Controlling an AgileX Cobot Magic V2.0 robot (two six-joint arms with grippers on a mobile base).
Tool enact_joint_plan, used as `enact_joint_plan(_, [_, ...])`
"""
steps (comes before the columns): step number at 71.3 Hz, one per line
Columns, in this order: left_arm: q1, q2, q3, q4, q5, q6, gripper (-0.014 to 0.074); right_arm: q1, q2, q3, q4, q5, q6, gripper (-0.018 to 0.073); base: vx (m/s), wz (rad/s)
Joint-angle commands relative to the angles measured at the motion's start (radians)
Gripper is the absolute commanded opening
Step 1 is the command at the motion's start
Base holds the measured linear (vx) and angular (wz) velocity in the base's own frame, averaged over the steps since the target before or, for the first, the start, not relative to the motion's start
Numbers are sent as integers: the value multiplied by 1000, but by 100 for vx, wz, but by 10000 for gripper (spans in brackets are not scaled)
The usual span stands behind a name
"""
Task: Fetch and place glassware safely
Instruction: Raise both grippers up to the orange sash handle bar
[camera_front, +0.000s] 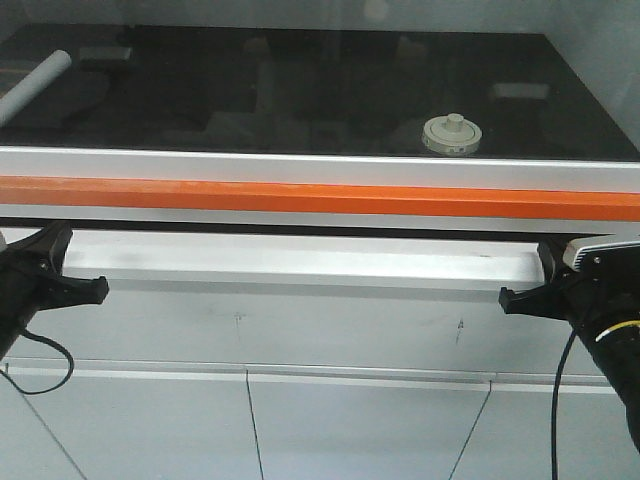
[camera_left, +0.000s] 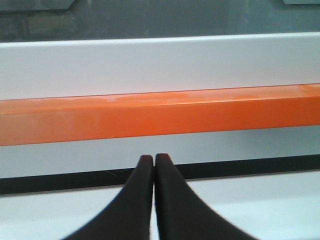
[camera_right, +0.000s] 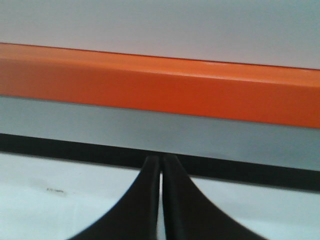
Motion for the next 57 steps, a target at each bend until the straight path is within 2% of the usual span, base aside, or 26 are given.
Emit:
enact_joint_plan(1, [0, -19, -20, -8, -97, 1, -7, -4, -18, -47, -2, -150, -8, -1, 0, 0])
enact_joint_plan(34, [0, -7, -20, -10, -108, 1, -7, -4, 16, -153, -6, -92, -5, -1, 0, 0])
enact_joint_plan(47, [0, -6, -20, -63, -106, 1, -7, -4, 16, -152, -3, -75, -6, -1, 0, 0])
enact_joint_plan(57, [1, 17, -21, -64, -107, 1, -7, -4, 16, -152, 4, -76, -12, -1, 0, 0])
